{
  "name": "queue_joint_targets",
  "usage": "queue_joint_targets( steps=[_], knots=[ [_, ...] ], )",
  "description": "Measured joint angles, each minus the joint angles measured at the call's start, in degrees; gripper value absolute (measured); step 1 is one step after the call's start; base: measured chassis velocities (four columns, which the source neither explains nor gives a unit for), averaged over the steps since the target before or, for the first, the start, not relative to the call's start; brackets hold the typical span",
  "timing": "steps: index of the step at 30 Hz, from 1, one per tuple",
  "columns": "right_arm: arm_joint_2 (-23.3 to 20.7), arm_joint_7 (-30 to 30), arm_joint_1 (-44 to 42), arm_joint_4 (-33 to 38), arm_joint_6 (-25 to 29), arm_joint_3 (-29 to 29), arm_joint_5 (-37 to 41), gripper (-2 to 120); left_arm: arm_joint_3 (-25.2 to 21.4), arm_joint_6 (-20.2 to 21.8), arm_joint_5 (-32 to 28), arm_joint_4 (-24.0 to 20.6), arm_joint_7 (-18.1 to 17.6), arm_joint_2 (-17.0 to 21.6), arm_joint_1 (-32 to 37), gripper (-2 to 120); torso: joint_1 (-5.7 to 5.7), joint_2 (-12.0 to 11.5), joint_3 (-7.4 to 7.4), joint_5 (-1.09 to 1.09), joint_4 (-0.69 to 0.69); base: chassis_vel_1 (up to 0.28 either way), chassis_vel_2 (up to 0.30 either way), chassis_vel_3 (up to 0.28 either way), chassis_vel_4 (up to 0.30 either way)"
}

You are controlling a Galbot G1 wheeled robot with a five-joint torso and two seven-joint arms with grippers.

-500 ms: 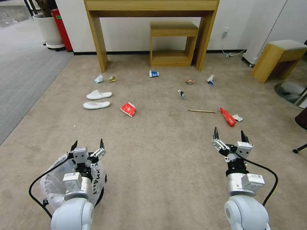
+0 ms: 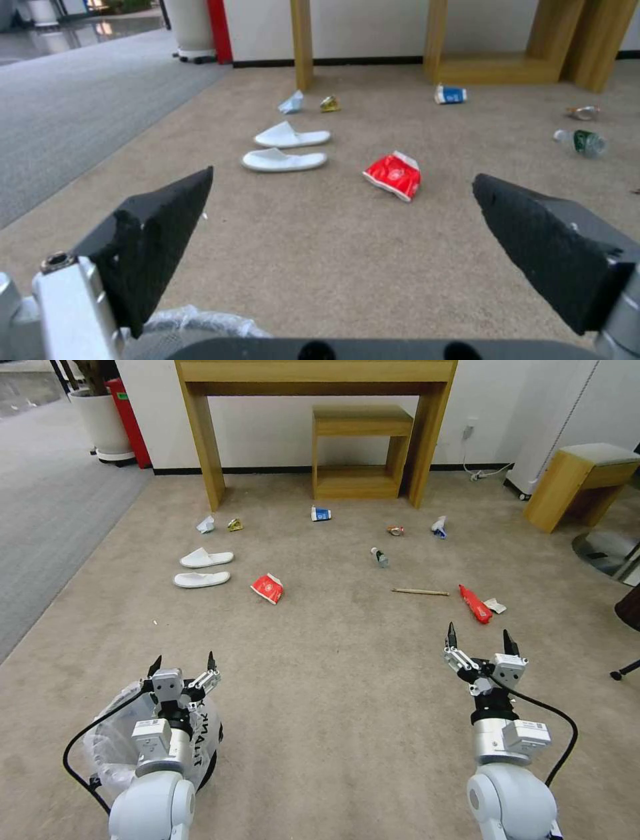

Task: Pick up the trash bin and place the garbage on the floor into it.

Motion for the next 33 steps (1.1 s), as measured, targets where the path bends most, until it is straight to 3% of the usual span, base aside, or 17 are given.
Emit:
queue_joint_targets(
  steps=[24,33],
  knots=[
    [-0.26,-0.02,0.5,-0.3,-2.29,1.4,-1.91,100,0.36,-0.63,0.63,0.94,-0.02,0.0,-0.15,100,0.0,0.0,0.0,0.0,0.0,0.0,0.0,0.0,0.0],
    [-0.03,-0.08,0.28,-0.25,-1.51,1.44,-2.07,100,0.41,-0.88,0.66,0.92,-0.06,0.01,0.03,100,0.0,0.0,0.0,-0.02,0.01,0.132,0.151,-0.145,-0.147]
  ],
)
